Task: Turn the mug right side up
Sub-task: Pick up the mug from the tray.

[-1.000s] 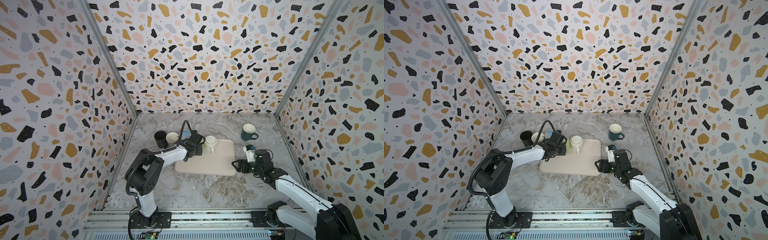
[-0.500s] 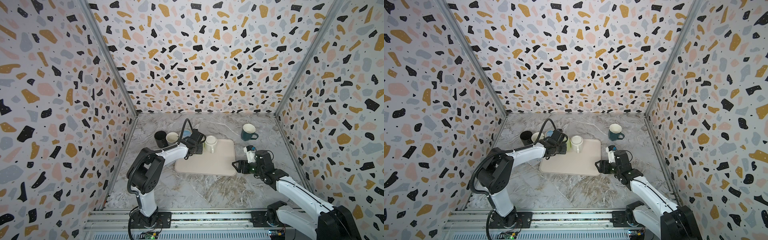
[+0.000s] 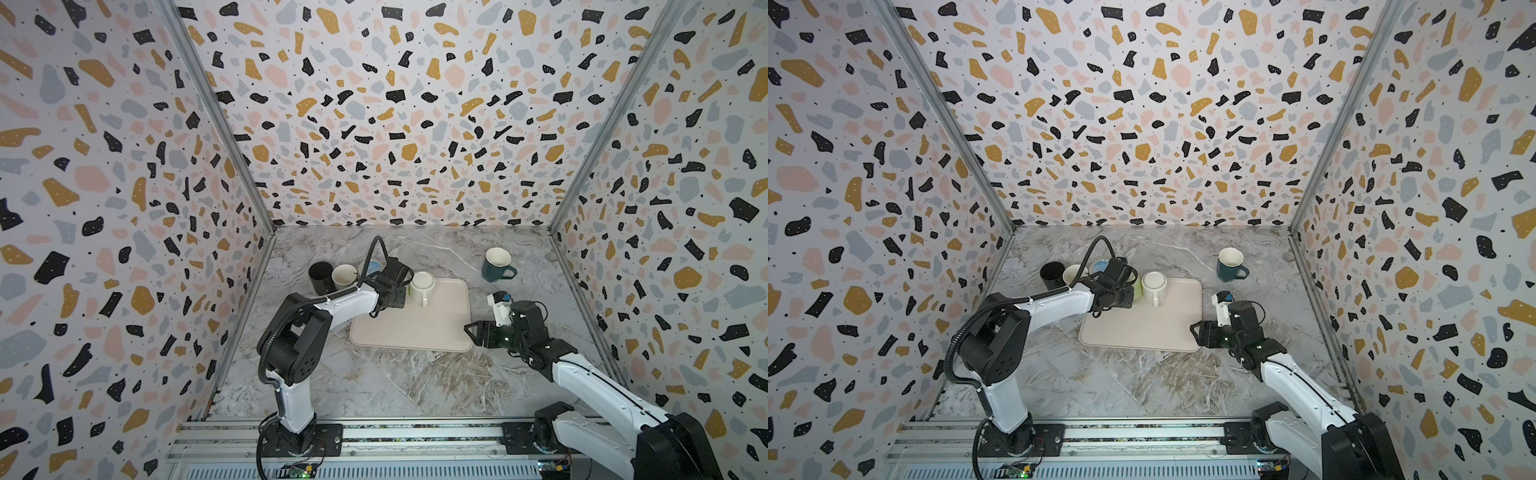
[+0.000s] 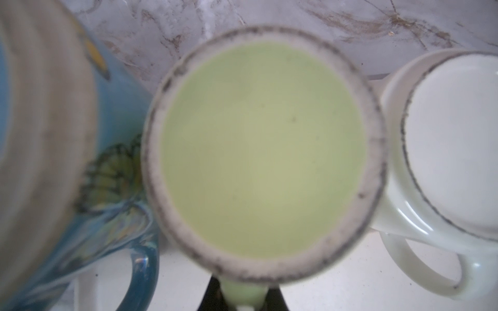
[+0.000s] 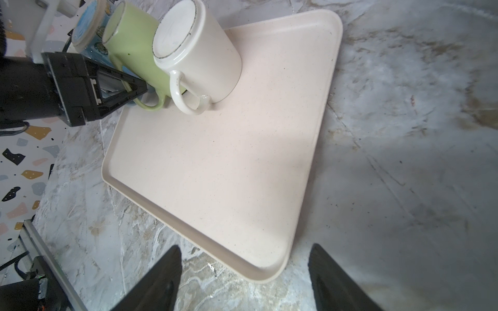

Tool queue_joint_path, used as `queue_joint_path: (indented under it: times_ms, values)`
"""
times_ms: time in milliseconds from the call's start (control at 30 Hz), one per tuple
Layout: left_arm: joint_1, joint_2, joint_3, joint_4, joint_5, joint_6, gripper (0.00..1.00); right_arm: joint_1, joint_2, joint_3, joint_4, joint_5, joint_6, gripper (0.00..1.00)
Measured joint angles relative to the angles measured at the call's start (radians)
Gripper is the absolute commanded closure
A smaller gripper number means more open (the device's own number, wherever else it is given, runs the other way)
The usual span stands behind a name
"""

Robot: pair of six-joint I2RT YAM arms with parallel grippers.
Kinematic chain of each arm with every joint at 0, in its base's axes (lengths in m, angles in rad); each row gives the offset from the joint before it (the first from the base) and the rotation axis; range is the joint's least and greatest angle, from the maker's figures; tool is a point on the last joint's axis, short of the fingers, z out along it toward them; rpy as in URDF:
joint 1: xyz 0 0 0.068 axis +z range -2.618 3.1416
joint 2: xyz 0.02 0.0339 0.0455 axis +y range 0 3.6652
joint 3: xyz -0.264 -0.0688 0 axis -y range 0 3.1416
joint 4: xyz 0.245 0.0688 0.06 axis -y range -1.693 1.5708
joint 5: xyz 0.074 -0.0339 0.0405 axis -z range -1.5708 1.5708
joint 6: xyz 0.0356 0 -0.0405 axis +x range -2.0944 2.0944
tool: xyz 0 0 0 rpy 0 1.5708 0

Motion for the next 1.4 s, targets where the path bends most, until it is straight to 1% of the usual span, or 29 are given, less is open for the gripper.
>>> queue_joint_path:
  times_ms: [67, 267, 433, 967, 1233, 1400]
  values:
    - [0.0, 0.0, 0.0, -0.003, 0.0, 0.004, 1.0, 0.0, 0.0, 0.0, 0.0, -0.003, 0.001, 0.24]
    - [0.001, -0.006, 0.0, -0.006, 0.005, 0.005, 1.0, 0.0, 0.0, 0.0, 0.0, -0.013, 0.003, 0.24]
    - [0.002, -0.036, -0.014, -0.022, 0.037, -0.005, 1.0, 0.0, 0.0, 0.0, 0.0, -0.018, 0.007, 0.24]
    - [0.003, -0.251, -0.093, -0.019, 0.113, -0.059, 1.0, 0.0, 0.011, -0.013, 0.048, -0.063, 0.045, 0.24]
    - [0.003, -0.356, -0.158, 0.071, 0.186, -0.104, 1.0, -0.004, 0.011, -0.017, 0.089, -0.111, 0.078, 0.24]
    - [0.003, -0.386, -0.161, 0.122, 0.242, -0.129, 1.0, -0.005, 0.01, -0.035, 0.141, -0.151, 0.122, 0.25]
